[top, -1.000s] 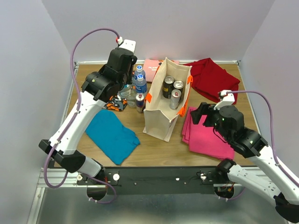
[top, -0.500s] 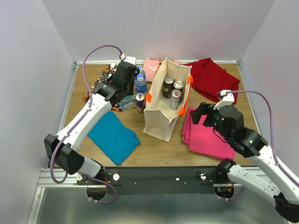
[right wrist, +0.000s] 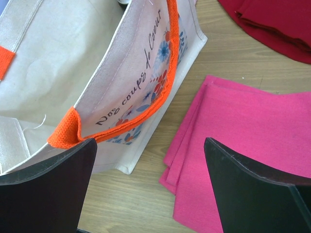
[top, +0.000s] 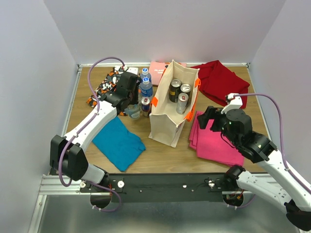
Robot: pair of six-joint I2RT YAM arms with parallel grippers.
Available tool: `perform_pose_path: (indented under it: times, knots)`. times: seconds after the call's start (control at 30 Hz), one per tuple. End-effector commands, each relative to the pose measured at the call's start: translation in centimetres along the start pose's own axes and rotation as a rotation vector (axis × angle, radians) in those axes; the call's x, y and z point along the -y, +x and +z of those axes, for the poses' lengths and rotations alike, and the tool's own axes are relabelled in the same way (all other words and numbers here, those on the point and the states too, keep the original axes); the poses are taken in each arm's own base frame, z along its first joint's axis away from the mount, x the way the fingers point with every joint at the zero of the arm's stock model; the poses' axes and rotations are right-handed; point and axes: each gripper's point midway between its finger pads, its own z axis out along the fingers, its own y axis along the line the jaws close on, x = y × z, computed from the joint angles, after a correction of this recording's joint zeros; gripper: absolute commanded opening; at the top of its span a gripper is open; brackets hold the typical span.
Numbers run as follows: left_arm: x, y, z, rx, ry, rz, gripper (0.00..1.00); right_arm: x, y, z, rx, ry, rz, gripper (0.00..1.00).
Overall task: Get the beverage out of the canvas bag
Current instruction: Place the drink at the center of the board.
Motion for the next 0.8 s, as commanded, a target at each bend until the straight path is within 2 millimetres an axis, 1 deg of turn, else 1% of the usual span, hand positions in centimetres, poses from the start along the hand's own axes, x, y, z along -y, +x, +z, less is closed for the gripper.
perform_pose_path:
  times: [0.0, 0.23, 0.37, 0.77]
  knots:
    - [1.0, -5.0, -0.2, 0.178, 0.064, -0.069, 0.00, -0.3, -0.5, 0.0, 0.013, -0.011, 0.003, 1.00]
    - [0.9, -4.8, 0.7, 0.193, 0.062, -0.074, 0.00, -0.1, -0.4, 0.0, 0.013, -0.002, 0.005, 1.00]
    - [1.1, -4.5, 1.4, 0.185, 0.063, -0.069, 0.00, -0.1, -0.3, 0.0, 0.009, 0.000, 0.008, 1.00]
    - [0.6, -3.3, 2.6, 0.171, 0.027, -0.077, 0.00, 0.0, -0.1, 0.1, 0.007, 0.004, 0.006, 1.00]
